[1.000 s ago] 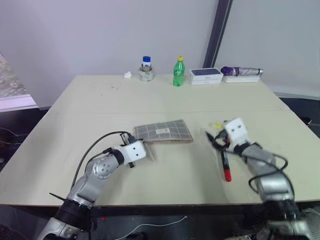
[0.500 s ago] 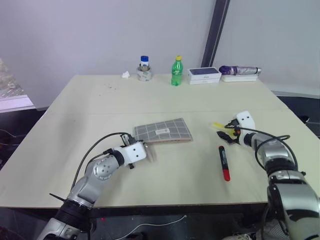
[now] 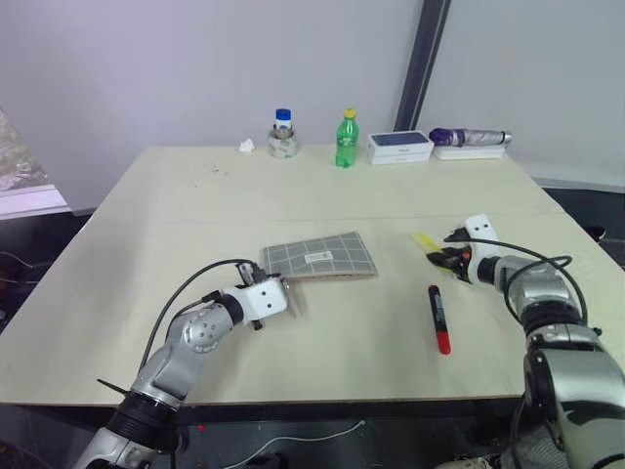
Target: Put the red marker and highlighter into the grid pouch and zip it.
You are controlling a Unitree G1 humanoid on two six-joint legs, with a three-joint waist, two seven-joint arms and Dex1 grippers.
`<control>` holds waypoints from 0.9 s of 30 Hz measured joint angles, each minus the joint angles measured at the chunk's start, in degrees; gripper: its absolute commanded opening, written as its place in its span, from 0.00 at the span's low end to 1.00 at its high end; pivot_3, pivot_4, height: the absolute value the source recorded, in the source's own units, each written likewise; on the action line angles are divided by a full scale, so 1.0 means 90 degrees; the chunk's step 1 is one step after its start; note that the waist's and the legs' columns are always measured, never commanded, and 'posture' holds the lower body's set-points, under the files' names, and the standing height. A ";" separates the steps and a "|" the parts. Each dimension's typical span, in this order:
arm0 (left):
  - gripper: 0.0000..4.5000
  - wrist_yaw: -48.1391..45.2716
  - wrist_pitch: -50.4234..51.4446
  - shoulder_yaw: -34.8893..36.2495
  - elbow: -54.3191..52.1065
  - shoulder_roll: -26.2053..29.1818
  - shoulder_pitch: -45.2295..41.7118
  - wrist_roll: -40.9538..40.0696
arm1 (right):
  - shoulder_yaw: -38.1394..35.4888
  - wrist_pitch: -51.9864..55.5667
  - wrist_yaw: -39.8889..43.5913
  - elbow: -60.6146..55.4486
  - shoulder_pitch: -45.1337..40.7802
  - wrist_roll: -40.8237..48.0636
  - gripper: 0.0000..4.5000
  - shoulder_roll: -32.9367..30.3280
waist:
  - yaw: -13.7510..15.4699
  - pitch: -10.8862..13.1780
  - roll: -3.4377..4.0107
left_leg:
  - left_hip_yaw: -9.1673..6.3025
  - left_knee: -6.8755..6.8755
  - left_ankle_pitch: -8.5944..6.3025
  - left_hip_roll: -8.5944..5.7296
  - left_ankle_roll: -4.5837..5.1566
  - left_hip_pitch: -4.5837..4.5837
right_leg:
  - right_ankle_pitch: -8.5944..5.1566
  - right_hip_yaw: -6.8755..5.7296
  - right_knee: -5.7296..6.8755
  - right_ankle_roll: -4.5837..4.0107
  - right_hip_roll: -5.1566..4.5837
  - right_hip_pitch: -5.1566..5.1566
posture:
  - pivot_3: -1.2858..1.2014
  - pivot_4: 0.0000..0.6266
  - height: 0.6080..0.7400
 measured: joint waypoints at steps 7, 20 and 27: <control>0.00 -0.0119 -0.0046 -0.0020 0.0076 -0.0049 -0.0042 -0.0073 | 0.0676 0.1339 0.0242 -0.5475 0.2409 0.1208 0.20 0.0476 | 0.0045 0.0000 0.0000 | -0.0015 0.0008 -0.0002 -0.0004 0.0002 -0.0002 | 0.0000 -0.0006 0.0001 0.0001 -0.0002 0.0005 | 0.52 0.24 1.00; 0.00 -0.0425 -0.0188 -0.0023 0.0328 -0.0063 -0.0386 -0.0423 | 0.1638 0.0513 -0.0591 -0.5667 0.3039 0.0236 0.20 0.0713 | 0.0120 -0.0001 -0.0003 | -0.0017 0.0008 -0.0001 -0.0018 0.0001 0.0001 | 0.0001 -0.0007 0.0004 0.0001 0.0000 0.0003 | 0.52 0.24 1.00; 0.00 -0.0481 -0.0317 -0.0023 0.0328 -0.0023 -0.0385 -0.0434 | 0.1640 0.0414 -0.0818 -0.5222 0.2730 0.0051 0.20 0.0767 | 0.0139 -0.0001 -0.0003 | -0.0017 0.0009 -0.0001 -0.0018 0.0001 0.0001 | 0.0001 -0.0008 0.0004 0.0001 0.0001 0.0004 | 0.52 0.24 1.00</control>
